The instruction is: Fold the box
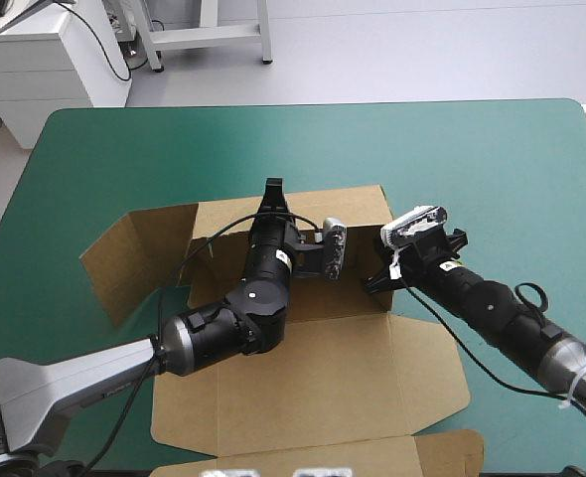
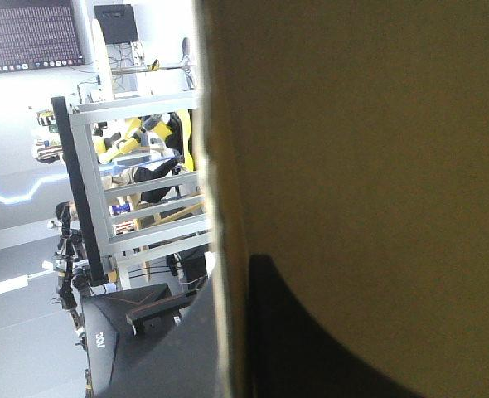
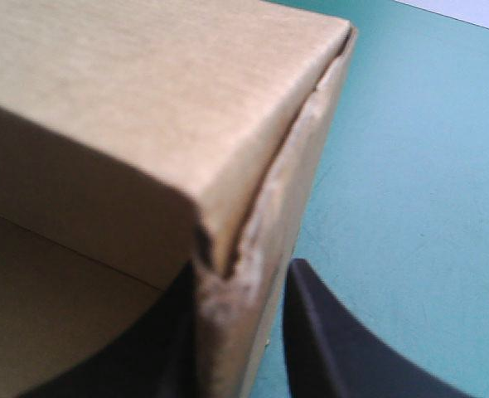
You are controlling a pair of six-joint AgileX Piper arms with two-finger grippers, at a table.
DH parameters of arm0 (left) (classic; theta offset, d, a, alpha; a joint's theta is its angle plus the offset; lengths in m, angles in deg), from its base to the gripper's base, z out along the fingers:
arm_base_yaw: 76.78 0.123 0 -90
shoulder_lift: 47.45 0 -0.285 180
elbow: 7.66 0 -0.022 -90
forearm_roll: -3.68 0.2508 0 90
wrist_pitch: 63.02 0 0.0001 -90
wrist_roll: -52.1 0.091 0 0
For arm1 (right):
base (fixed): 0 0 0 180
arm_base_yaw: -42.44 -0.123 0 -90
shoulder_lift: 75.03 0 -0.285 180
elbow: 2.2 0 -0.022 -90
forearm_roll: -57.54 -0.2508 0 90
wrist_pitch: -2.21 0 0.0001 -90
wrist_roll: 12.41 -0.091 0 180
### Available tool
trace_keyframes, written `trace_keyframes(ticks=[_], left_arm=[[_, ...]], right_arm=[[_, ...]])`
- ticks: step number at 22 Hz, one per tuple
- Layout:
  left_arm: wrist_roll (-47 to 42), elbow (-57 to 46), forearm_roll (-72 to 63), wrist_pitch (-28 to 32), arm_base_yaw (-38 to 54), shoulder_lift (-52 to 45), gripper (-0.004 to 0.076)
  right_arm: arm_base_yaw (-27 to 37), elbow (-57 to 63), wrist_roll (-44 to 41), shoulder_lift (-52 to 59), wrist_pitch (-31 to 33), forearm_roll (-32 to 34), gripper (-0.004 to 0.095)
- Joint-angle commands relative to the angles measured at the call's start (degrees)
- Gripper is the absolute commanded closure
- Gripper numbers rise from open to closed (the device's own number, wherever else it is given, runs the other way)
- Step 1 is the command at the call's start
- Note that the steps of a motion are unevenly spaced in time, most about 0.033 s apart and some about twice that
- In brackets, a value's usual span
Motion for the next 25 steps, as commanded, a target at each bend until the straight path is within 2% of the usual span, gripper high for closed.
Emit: trace_keyframes(ticks=[1,8,10,11,12,13,15,19,23,24,25], left_arm=[[-0.03,1.33,2.52,-0.81,-0.30,-2.10,0.0731],[-0.03,1.33,2.65,-0.91,-0.30,-2.10,0.0730],[-0.03,1.33,2.65,-0.91,-0.30,-2.10,0.0685],[-0.03,1.33,2.74,-0.91,-0.30,-2.10,0.0590],[-0.03,1.33,2.74,-0.78,-0.30,-2.10,0.0528],[-0.03,1.33,2.87,-0.14,-0.30,-2.10,0.0402],[-2.18,1.33,2.27,0.62,-0.44,-2.10,0.0300],[-2.61,1.33,2.63,-4.46,-5.15,-2.10,0.0324],[-2.61,1.33,2.80,-9.20,-11.41,-2.10,0.0353],[-2.61,1.33,2.69,-9.34,-12.32,-2.10,0.0384],[-2.61,1.33,2.69,-9.22,-12.48,-2.27,0.0448]], right_arm=[[0.13,-1.57,0.09,1.05,-2.58,-0.16,0.0929],[0.13,-1.57,0.09,1.05,-4.28,-0.16,0.0927],[0.13,-1.57,0.09,0.95,-6.46,-0.07,0.0927],[0.13,-1.57,0.09,0.72,-8.02,-0.07,0.0927],[0.13,-1.57,0.09,0.40,-8.33,-0.17,0.0927],[0.13,-1.67,0.09,-0.29,-8.47,-0.28,0.0927],[0.13,-2.51,-0.03,-2.30,-9.06,-0.39,0.0927],[3.06,-9.75,0.10,-8.53,-7.71,-1.68,0.0927],[8.54,-17.57,0.10,-14.55,0.72,-1.81,0.0927],[9.71,-18.96,0.10,-15.53,3.13,-1.81,0.0927],[10.28,-19.57,0.10,-15.93,4.47,-1.61,0.0927]])
